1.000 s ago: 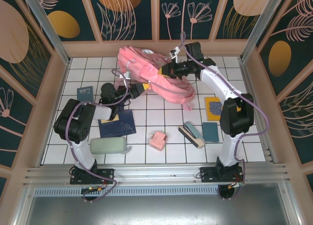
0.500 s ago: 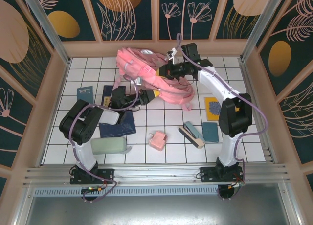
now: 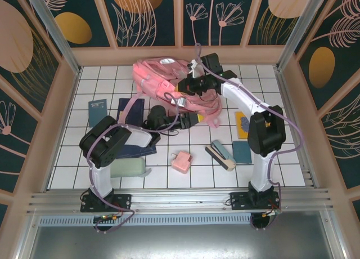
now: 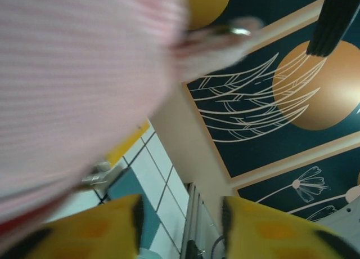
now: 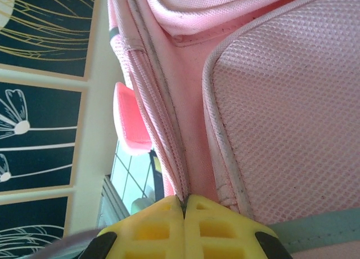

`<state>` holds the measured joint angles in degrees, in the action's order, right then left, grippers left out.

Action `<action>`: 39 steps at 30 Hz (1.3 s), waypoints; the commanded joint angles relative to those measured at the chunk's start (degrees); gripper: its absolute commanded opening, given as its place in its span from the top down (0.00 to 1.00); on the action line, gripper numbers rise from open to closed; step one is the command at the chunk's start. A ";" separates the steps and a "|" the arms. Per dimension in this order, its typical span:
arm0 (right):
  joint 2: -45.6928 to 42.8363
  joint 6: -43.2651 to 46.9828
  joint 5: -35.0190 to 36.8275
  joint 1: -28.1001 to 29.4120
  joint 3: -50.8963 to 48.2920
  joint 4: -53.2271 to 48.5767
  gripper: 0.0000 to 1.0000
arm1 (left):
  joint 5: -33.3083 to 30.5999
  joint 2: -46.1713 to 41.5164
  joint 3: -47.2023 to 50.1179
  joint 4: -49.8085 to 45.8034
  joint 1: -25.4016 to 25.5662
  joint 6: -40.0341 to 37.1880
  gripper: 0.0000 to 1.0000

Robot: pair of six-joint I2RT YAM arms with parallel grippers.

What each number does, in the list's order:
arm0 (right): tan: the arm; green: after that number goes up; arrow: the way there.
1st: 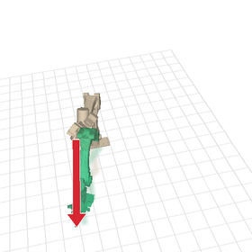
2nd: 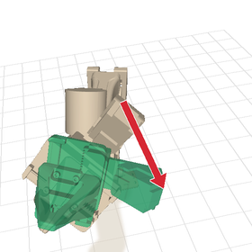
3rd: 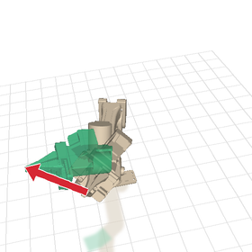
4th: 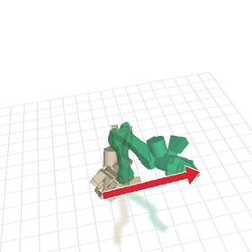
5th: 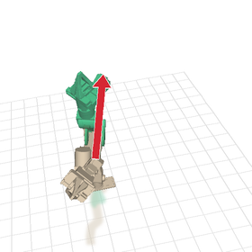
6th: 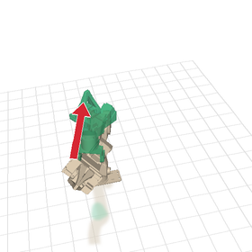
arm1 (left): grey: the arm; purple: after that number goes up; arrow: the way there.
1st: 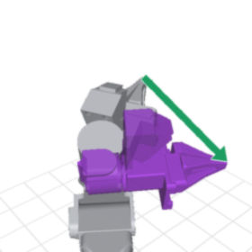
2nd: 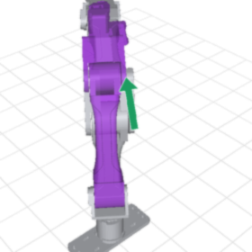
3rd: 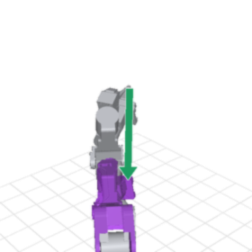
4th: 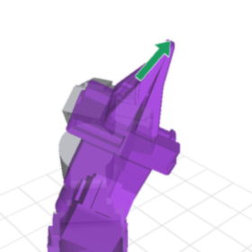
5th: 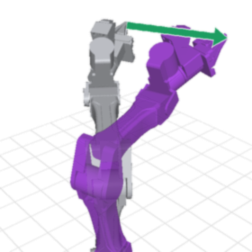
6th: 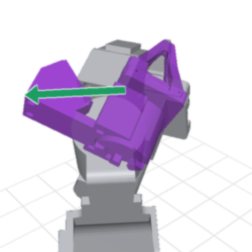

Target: Pack the student bag

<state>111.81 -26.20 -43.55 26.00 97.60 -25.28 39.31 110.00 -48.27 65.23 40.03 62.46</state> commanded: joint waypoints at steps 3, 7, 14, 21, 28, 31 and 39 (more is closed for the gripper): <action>-0.92 2.14 4.67 0.29 0.98 -0.55 0.81 | -3.26 -7.15 -0.47 -16.75 0.64 -9.90 0.35; -3.01 5.53 10.54 0.45 0.67 -4.44 0.72 | -8.26 -17.42 -0.84 -37.08 0.58 -19.74 0.31; -7.84 7.83 25.94 0.31 -2.55 -8.90 0.70 | -26.40 -29.94 -5.64 -67.83 -1.36 -26.44 0.20; -20.13 3.96 32.68 3.24 -20.33 -2.71 0.78 | -36.77 -24.73 -12.78 -84.96 -4.74 -19.49 0.09; -34.37 -3.16 33.10 5.03 -40.33 5.53 0.78 | -31.62 -18.83 -12.89 -81.19 -4.78 -9.92 0.06; -38.35 -6.01 34.47 5.03 -44.68 7.59 0.77 | -29.37 -17.10 -14.55 -79.72 -4.49 -4.78 0.05; -43.90 -4.32 41.66 3.20 -47.88 8.52 0.77 | -38.10 -8.97 -34.36 -91.99 -1.11 -32.63 0.10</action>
<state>70.89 -30.57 -5.91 30.65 51.20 -19.29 4.05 98.39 -76.18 -21.67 37.98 45.17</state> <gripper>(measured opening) 0.225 0.906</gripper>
